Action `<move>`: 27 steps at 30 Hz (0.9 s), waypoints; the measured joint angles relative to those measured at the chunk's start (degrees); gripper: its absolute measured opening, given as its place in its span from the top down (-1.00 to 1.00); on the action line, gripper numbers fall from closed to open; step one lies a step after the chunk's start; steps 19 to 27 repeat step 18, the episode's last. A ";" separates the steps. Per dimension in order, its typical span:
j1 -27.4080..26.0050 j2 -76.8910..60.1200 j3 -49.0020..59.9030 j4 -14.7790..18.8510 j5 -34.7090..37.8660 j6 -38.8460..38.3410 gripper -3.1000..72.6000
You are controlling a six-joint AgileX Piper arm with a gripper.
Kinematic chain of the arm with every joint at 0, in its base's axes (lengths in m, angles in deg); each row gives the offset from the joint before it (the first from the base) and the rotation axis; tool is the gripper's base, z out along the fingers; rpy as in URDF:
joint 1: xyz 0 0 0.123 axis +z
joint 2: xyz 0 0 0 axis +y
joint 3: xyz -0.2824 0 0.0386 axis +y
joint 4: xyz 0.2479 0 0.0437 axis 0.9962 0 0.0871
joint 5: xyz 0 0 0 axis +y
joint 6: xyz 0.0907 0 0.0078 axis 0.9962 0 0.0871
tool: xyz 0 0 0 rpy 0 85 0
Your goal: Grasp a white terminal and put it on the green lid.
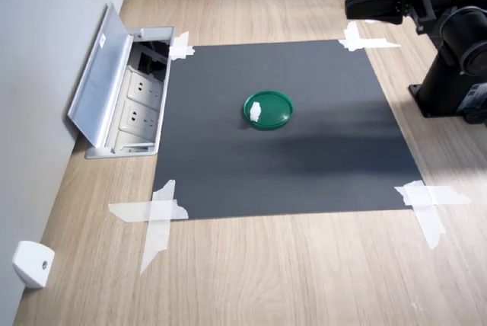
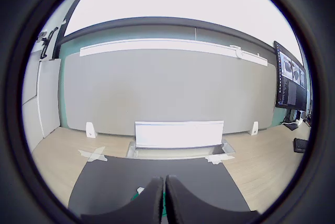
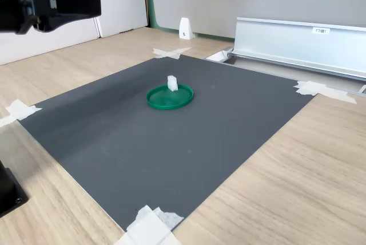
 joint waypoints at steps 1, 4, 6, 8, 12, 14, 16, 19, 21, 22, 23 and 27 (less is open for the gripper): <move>0.00 -0.51 0.22 0.00 -0.06 -0.07 0.94; 0.00 -0.71 0.74 0.00 0.01 -0.13 0.94; 0.00 -0.71 0.74 0.00 0.01 -0.13 0.94; 0.00 -0.71 0.74 0.14 0.00 -0.13 0.94; 0.00 -0.71 0.74 0.18 0.00 -0.13 0.94; 0.00 -0.71 0.74 0.18 0.00 -0.13 0.94; 0.00 -0.71 0.74 0.18 0.00 -0.13 0.94; 0.00 -0.71 0.74 0.18 0.00 -0.13 0.94; 0.00 -0.71 0.74 0.18 0.00 -0.13 0.94; 0.00 -0.71 0.74 0.18 0.00 -0.13 0.94; 0.00 -0.71 0.74 0.18 0.00 -0.13 0.94; 0.00 -0.71 0.74 0.18 0.00 -0.13 0.94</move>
